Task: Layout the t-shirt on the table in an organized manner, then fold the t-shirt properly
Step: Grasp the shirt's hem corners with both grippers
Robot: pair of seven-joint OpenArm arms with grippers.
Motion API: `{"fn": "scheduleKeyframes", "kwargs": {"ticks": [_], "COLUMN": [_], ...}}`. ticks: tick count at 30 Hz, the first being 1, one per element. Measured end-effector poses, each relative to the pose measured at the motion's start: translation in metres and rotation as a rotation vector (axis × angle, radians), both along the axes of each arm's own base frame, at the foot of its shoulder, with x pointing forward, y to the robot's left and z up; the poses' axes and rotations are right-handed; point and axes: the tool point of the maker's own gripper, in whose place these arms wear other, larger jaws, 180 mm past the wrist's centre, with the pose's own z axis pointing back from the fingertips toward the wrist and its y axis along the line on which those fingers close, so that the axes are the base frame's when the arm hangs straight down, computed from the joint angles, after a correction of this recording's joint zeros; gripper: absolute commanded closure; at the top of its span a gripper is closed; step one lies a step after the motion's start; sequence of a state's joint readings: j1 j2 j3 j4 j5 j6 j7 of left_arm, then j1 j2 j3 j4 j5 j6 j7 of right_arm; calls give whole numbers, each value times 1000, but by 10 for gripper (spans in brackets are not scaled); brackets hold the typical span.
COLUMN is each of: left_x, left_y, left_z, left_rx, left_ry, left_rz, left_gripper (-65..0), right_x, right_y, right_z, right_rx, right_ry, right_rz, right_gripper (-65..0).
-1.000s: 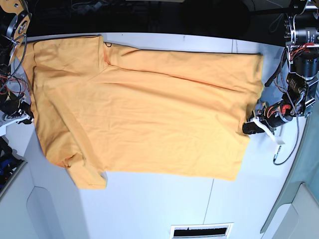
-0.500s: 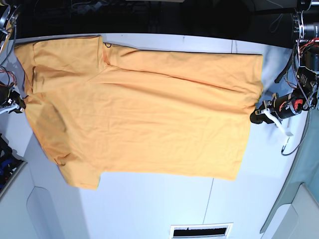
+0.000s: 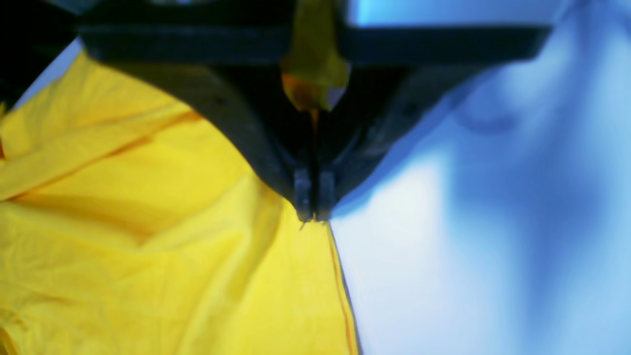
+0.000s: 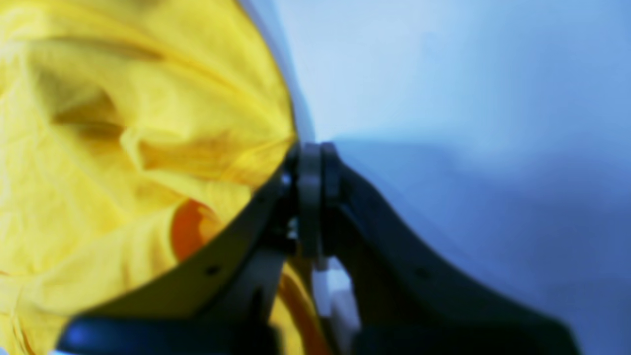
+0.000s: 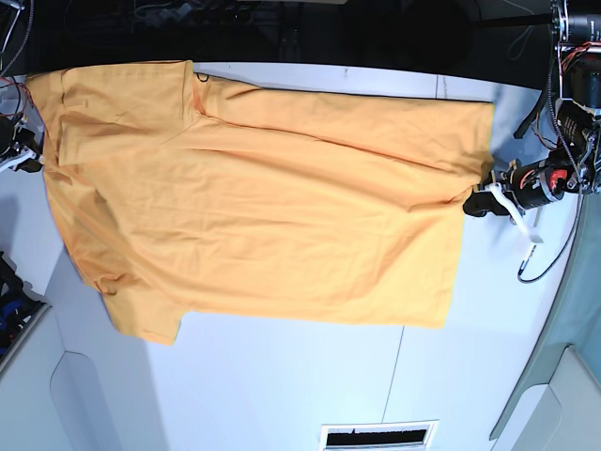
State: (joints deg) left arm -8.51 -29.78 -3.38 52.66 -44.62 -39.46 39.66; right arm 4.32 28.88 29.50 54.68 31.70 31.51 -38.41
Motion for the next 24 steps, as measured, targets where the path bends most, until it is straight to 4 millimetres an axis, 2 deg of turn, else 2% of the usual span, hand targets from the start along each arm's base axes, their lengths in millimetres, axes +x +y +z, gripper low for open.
{"fn": "scheduleKeyframes", "kwargs": {"ticks": [2,4,6,9,14,16,19,24], "left_x": [4,13,21,29,39,39,38,37], "left_y": [-1,3,10,11,10,11,9,9], "left_z": [9,24,38,52,61,60,57,57], "left_rx": [-7,-3,19,34,23,33,34,36], "left_ry": [-22,-65,-101,-148,-201,-198,-190,-188], "left_rz": [-8,-14,-25,-37,-24,-28,-32,-33], "left_gripper": [-117,-183,-216,-217,-218,-218,-219,-293], "right_x": [7,16,26,43,93,107,130,154], "right_y": [2,1,-2,-3,-5,-9,-7,0], "right_z": [7,16,26,41,79,84,86,67], "right_rx": [4,-11,-30,-42,-70,-112,-100,-67], "right_ry": [-29,-71,-126,-182,-310,-319,-357,-354], "right_rz": [2,6,-4,-6,-20,-36,-73,-129], "right_gripper": [-236,-281,-280,-280,-280,-280,-280,-280]}}
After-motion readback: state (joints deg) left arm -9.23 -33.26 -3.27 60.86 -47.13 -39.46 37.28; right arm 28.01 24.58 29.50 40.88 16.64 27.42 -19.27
